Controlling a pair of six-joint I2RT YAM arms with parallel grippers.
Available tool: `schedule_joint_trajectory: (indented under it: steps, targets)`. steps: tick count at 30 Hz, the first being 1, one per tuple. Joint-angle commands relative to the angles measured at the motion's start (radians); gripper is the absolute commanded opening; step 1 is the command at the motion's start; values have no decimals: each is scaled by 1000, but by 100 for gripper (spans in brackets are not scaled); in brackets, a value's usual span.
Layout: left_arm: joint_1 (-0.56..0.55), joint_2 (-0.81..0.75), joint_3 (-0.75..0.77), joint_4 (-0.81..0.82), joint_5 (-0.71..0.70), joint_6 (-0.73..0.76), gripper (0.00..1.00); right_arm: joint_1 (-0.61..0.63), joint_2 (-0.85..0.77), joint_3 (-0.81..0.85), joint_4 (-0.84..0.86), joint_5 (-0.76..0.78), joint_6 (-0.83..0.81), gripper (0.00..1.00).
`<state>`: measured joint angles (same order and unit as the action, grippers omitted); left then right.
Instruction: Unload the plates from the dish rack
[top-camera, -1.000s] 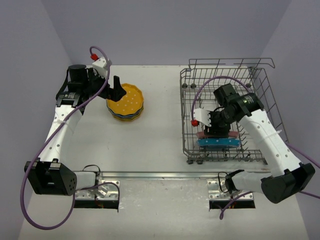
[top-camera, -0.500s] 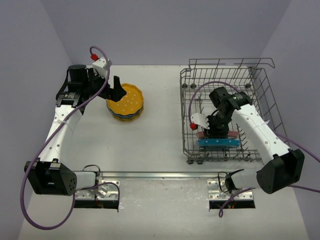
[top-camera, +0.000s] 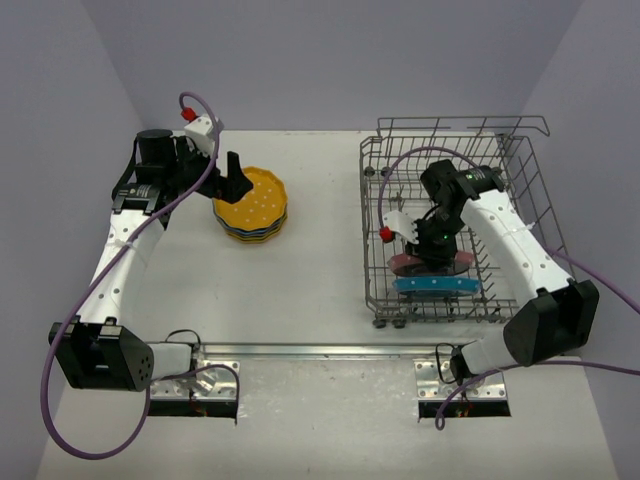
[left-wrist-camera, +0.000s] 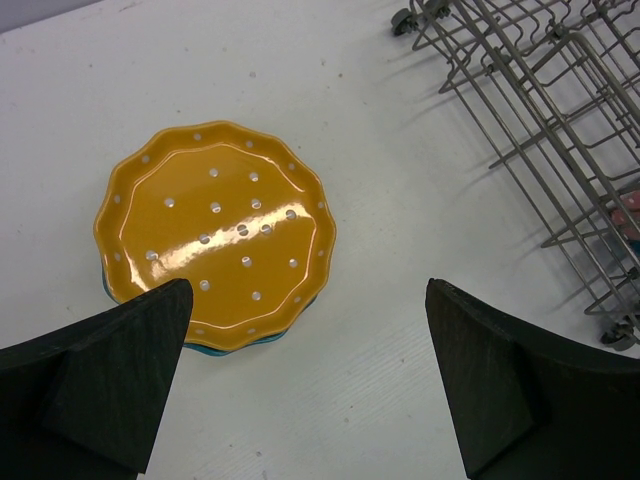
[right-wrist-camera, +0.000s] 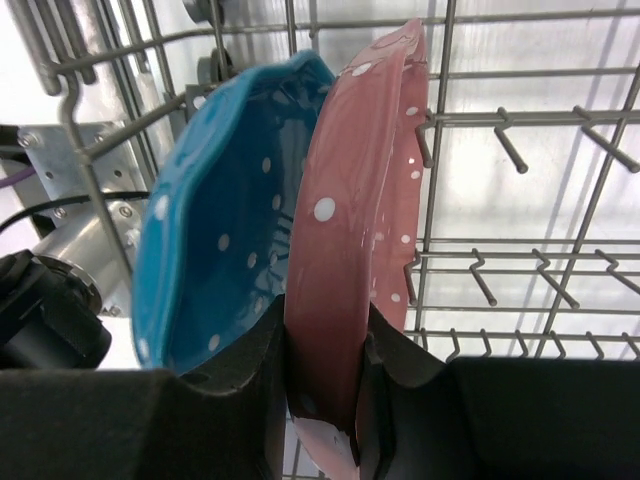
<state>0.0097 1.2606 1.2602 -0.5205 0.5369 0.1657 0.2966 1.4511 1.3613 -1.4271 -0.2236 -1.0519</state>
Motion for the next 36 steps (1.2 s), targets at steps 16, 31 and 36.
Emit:
schedule_joint_trajectory:
  steps: [16, 31, 36]
  targets:
    - [1, -7, 31, 34, 31, -49, 100, 1, -153, 439, -82, -195, 55, 0]
    - [1, -21, 86, 65, 246, -258, 100, 21, -424, 138, 628, -78, 26, 0]
    - [1, -29, 110, 65, 329, -312, 100, 84, -488, -29, 938, 4, -53, 0]
